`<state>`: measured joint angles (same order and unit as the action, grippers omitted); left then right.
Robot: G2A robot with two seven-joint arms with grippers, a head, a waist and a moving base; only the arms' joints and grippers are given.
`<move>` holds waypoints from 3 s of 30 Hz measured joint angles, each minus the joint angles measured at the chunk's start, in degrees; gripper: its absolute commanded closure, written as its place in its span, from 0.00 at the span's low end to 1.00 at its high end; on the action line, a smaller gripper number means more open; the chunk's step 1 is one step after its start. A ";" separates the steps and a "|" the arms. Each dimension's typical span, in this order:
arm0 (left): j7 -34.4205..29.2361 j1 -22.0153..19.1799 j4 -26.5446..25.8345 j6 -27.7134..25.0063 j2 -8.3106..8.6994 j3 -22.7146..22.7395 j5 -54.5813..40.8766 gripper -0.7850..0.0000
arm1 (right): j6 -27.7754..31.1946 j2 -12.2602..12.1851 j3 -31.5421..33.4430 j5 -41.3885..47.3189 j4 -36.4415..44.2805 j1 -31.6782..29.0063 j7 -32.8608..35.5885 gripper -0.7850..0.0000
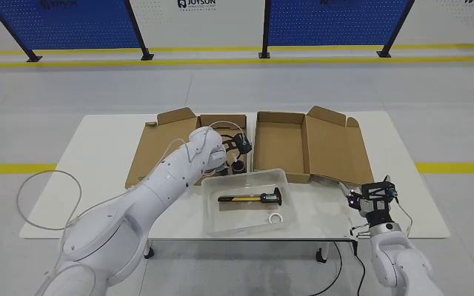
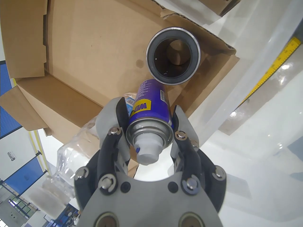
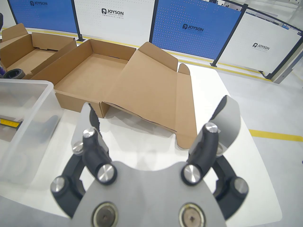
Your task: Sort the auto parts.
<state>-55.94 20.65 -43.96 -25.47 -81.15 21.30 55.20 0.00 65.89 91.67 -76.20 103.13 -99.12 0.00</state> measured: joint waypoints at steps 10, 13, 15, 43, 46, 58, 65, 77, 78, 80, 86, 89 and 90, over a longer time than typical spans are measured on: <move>0.25 0.37 0.54 -0.10 -0.82 0.79 1.33 0.51 | 0.00 0.00 0.00 0.00 0.00 0.00 0.00 0.00; 0.40 0.26 0.56 -0.06 -1.03 1.11 1.84 0.47 | 0.00 0.00 0.00 0.00 0.00 0.00 0.00 0.00; 0.59 0.19 0.60 0.07 -1.11 1.45 2.14 0.40 | 0.00 0.00 0.00 0.00 0.00 0.00 0.00 0.00; -1.38 6.62 -23.60 10.84 5.22 16.42 8.98 0.00 | 0.00 0.00 0.00 0.00 0.00 0.00 0.00 0.00; -0.26 11.40 -31.88 14.80 7.49 21.79 11.50 0.00 | 0.00 0.00 0.00 0.00 0.00 0.00 0.00 0.00; 1.59 39.92 -63.52 24.11 14.76 45.45 26.55 0.00 | 0.00 0.00 0.00 0.00 0.00 0.00 0.00 0.00; 1.88 52.53 -72.15 28.32 16.09 55.60 31.74 0.00 | 0.00 0.00 0.00 0.00 0.00 0.00 0.00 0.00; 1.90 62.09 -76.41 31.77 16.37 66.34 32.24 0.00 | 4.48 0.55 -6.24 -1.72 7.08 -0.38 1.48 0.00; 1.87 62.34 -76.43 31.39 16.37 66.72 31.87 0.00 | 4.97 0.68 -7.52 -1.32 7.79 -0.35 1.89 0.00; 1.82 62.50 -76.42 30.97 16.37 66.95 31.70 0.00 | 6.12 0.97 -10.88 -1.09 9.19 -0.07 3.26 0.00; 1.81 62.47 -76.41 31.01 16.37 66.90 31.77 0.00 | 5.46 2.18 -19.94 4.14 10.28 1.63 9.22 0.00; 1.81 62.47 -76.41 31.01 16.38 66.90 31.77 0.00 | 3.94 2.87 -22.88 11.71 10.18 3.10 14.12 0.00; 1.81 62.47 -76.41 31.01 16.38 66.90 31.77 0.00 | 3.90 3.01 -23.56 13.19 10.08 3.63 15.50 0.00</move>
<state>-54.12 83.11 -120.37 5.55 -64.78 88.21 86.97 3.90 68.90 68.11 -63.01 113.21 -95.50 15.50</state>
